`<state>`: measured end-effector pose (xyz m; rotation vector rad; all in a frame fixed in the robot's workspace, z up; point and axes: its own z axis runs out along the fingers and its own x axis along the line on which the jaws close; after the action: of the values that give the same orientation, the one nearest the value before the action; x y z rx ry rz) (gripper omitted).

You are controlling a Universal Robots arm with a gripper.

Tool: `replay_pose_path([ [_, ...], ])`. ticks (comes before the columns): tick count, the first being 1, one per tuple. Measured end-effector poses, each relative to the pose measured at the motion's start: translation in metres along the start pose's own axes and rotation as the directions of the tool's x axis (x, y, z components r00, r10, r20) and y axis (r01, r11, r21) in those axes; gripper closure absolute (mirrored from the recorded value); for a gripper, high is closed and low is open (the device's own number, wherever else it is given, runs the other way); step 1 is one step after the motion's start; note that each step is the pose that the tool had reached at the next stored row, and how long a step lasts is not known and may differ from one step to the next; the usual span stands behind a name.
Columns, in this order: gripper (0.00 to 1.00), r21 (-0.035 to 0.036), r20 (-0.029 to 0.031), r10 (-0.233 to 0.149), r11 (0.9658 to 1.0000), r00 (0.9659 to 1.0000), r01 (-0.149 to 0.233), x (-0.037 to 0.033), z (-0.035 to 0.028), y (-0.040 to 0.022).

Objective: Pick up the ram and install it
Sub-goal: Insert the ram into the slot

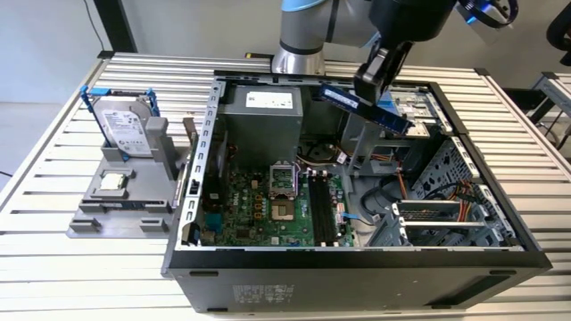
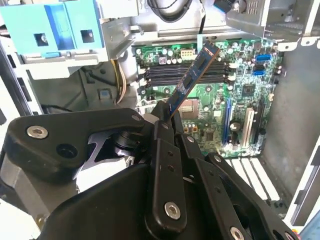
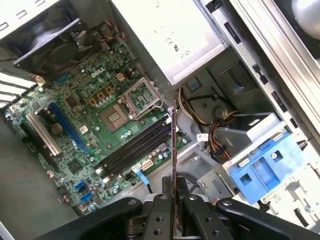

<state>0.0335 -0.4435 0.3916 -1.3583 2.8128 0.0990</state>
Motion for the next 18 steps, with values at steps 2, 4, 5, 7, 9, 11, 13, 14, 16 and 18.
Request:
replay_pose_path([
  [2, 1.0, 0.001, 0.0012, 0.024, 0.9997, 0.9997, -0.024, 0.0001, 0.0, -0.0001],
  [4, 1.0, 0.002, 0.0025, 0.047, 0.9989, 0.9989, -0.047, 0.0002, 0.0, -0.0002],
  [5, 1.0, 0.0024, 0.0031, 0.059, 0.9983, 0.9983, -0.059, 0.0003, 0.0, -0.0002],
  [7, 1.0, 0.0033, 0.0043, 0.082, 0.9966, 0.9966, -0.082, 0.0005, 0.0, -0.0003],
  [9, 1.0, 0.0042, 0.0055, 0.105, 0.9945, 0.9944, -0.105, 0.0006, 0.0, -0.0005],
  [11, 1.0, 0.0051, 0.0068, 0.128, 0.9917, 0.9917, -0.128, 0.0008, -0.0001, -0.0006],
  [13, 1.0, 0.0059, 0.008, 0.15, 0.9886, 0.9886, -0.151, 0.0009, -0.0001, -0.0007],
  [14, 1.0, 0.0062, 0.0086, 0.162, 0.9868, 0.9868, -0.162, 0.001, -0.0001, -0.0008],
  [16, 1.0, 0.007, 0.0099, 0.184, 0.9829, 0.9829, -0.184, 0.0011, -0.0001, -0.0009],
  [18, 1.0, 0.0077, 0.0112, 0.207, 0.9783, 0.9783, -0.207, 0.0013, -0.0001, -0.001],
])
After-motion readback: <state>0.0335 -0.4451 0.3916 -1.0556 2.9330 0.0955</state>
